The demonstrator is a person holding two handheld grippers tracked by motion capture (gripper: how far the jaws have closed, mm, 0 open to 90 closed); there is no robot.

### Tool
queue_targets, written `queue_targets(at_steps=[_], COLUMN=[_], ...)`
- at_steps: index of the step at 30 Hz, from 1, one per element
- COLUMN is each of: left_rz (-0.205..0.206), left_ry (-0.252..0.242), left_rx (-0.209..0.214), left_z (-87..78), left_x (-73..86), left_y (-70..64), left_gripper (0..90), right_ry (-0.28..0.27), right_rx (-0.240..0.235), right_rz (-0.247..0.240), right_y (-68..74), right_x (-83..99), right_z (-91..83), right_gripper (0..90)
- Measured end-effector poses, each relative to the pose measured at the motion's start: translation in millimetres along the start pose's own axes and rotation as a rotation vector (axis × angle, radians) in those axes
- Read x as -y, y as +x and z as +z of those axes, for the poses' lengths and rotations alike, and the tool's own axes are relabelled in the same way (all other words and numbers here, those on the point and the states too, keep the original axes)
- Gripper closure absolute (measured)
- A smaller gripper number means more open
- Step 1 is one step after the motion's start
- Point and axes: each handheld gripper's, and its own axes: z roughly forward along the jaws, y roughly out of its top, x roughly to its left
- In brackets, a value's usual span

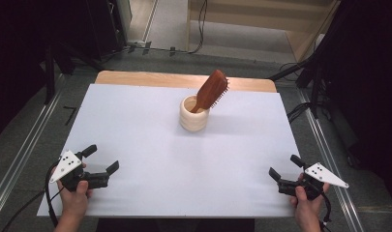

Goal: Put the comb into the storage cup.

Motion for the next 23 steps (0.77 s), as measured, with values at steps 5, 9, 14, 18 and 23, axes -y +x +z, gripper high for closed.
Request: queue_targets(at_steps=[5, 9, 14, 18, 23], left_rz=[-0.007, -0.008, -0.007, -0.005, -0.003], left_ry=[-0.003, -0.001, 0.001, 0.002, 0.007], left_rx=[-0.001, 0.000, 0.001, 0.002, 0.005], left_z=[-0.6, -0.3, -0.1, 0.2, 1.6], left_x=[0.0, 0.0, 0.0, 0.0, -0.2], left_y=[0.5, 0.6, 0.5, 0.3, 0.3], left_gripper=[0.0, 0.0, 0.0, 0.0, 0.0], right_ry=[0.006, -0.004, -0.013, -0.006, -0.030], right_rx=[0.027, 0.026, 0.038, 0.022, 0.027], right_rz=[-0.004, -0.016, 0.014, 0.034, 0.071], right_y=[-6.8, -13.8, -24.3, -27.6, -32.7], right_x=[4.0, 3.9, 8.1, 10.9, 12.5], right_z=[-7.4, -13.3, -18.6, -15.2, -17.8], right_gripper=[0.0, 0.0, 0.0, 0.0, 0.0])
